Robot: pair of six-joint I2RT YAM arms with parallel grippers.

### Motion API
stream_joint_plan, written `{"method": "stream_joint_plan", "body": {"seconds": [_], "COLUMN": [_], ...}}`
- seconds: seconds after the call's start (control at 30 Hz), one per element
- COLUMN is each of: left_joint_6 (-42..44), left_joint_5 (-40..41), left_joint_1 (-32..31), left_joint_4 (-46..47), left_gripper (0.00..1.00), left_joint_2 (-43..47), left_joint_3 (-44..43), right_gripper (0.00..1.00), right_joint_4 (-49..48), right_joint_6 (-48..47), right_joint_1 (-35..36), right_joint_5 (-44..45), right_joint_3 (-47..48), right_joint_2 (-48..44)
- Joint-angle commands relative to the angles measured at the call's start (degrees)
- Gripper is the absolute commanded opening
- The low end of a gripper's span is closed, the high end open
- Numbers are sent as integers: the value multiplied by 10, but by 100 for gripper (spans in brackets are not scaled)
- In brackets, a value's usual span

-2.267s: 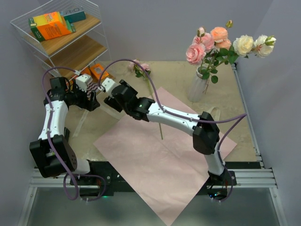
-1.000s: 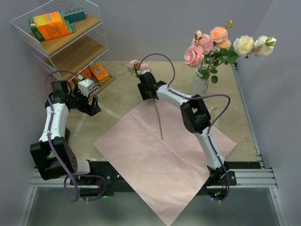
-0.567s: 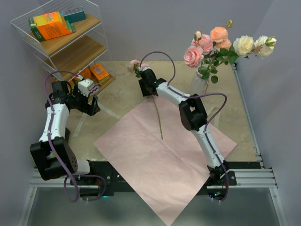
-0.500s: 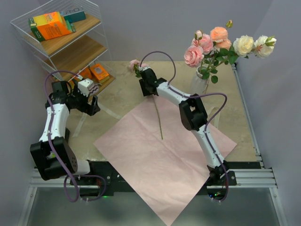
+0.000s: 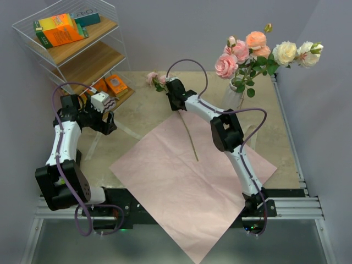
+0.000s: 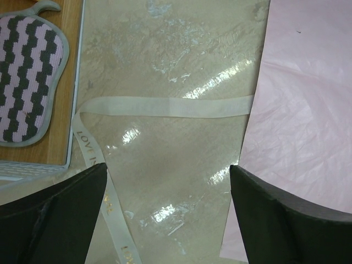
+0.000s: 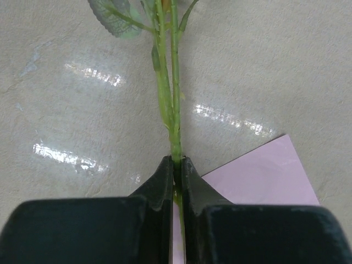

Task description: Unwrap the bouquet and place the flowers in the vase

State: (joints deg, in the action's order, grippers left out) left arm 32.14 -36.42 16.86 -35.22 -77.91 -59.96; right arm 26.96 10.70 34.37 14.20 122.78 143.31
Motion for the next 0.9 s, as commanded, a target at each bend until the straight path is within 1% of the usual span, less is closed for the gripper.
{"method": "stream_joint_plan", "body": {"seconds": [0.0,0.03,0.07,0.1,0.13,0.2,0.23,0.27,0.37,0.4,0.53,0.57,0.63,0.67,0.77,0.8,0.87], "left_joint_6": [-4,-3,-1,1,1,2,3,5,6,6,9,9,9,9,10,10,11], "left_joint_5": [-6,-6,-7,-6,-6,-4,-4,-3,-4,-5,-15,-16,-20,-20,-18,-17,-16], "left_joint_1": [6,5,6,5,5,6,5,5,5,6,6,6,6,6,6,6,6], "left_joint_4": [13,11,10,9,8,7,7,5,2,2,-12,-13,-17,-19,-20,-22,-22], "left_gripper": [96,96,96,96,96,96,96,95,95,95,94,95,94,94,94,94,94], "left_joint_2": [9,9,9,9,8,8,8,8,12,13,13,14,15,16,18,18,21], "left_joint_3": [-4,-3,-3,-3,-3,-3,-3,-3,-3,-3,-9,-10,-14,-15,-18,-19,-19], "right_gripper": [0,0,0,0,0,0,0,0,0,0,0,0,0,0,0,0,0], "right_joint_4": [-37,-58,-78,-97,-130,-160,-202,-222,-267,-288,-348,-359,-384,-393,-434,-462,-498], "right_joint_6": [11,11,10,5,2,-10,-16,-23,-51,-75,-124,-131,-148,-159,-225,-267,-312], "right_joint_1": [2,4,13,18,24,40,47,60,88,96,130,140,156,163,202,213,242], "right_joint_5": [33,41,54,66,85,105,112,128,135,136,152,154,152,151,161,170,185], "right_joint_3": [-35,-53,-91,-111,-127,-176,-198,-238,-285,-294,-337,-355,-366,-372,-372,-373,-376], "right_joint_2": [-44,-64,-85,-123,-139,-174,-211,-232,-292,-304,-373,-406,-437,-474,-518,-547,-575]}}
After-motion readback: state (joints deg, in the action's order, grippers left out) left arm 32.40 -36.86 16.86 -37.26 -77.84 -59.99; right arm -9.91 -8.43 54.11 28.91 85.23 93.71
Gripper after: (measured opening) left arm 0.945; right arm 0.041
